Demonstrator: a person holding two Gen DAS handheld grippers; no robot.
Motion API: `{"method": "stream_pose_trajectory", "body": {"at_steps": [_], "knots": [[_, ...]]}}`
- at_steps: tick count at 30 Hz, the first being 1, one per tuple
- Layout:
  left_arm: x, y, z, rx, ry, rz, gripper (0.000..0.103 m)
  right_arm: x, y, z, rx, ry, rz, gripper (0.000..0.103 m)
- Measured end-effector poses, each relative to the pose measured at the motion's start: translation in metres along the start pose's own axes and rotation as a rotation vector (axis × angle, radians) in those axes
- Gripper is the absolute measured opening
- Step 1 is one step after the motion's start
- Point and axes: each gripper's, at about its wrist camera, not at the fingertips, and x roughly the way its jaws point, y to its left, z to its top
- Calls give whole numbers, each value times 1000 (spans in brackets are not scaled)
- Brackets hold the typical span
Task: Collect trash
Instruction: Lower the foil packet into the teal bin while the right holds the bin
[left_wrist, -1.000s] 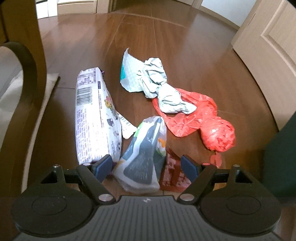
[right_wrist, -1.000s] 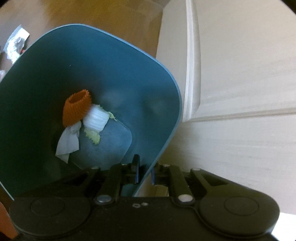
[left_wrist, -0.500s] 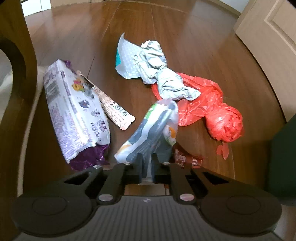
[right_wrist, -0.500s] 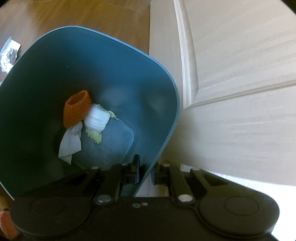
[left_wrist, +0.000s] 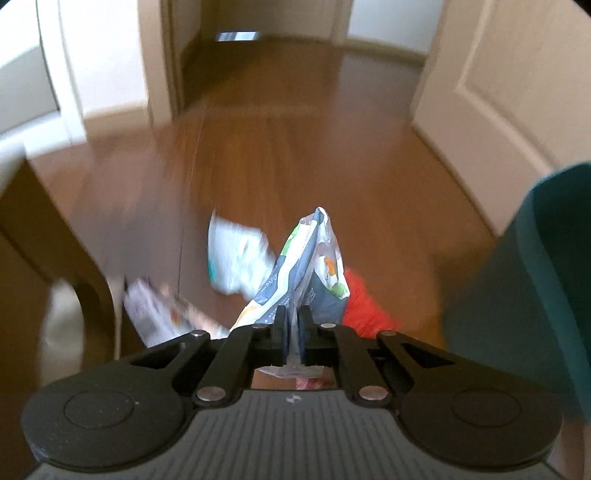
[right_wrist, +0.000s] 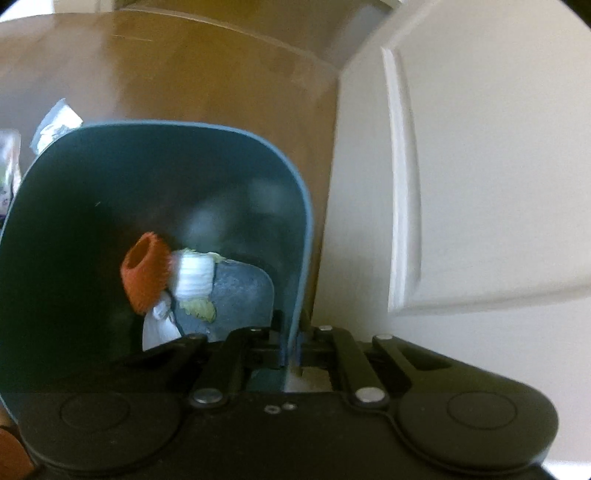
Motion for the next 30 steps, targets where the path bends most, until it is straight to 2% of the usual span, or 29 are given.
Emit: {"method": "stream_pose_trajectory", "body": {"at_steps": [5,9,12,17,21,22,26,30], "knots": [[-83,-57,29,118,-78,-13,5,-3,10,9,-127,-91,38,3],[-113,-103,36,129,-18,-12,5,-6,12,11,-212,-155,64,3],[-121,-140,37,134,38,-11,5,-10,13,11,-260,-191,72,4],[-101,-190,41,55,183,-5,5,-17,12,4,-323,-235,99,5],[-76,-225,40,15,303,64,5,-18,7,6,-322,-242,145,6],[-73,-232,39,1,327,50,5,-21,12,8,-328,-243,154,7],[-48,-252,42,33,344,30,5,-20,8,16,-363,-245,164,6],[-24,-257,38,-4,348,0,5,-29,9,10,-344,-251,151,5]]}}
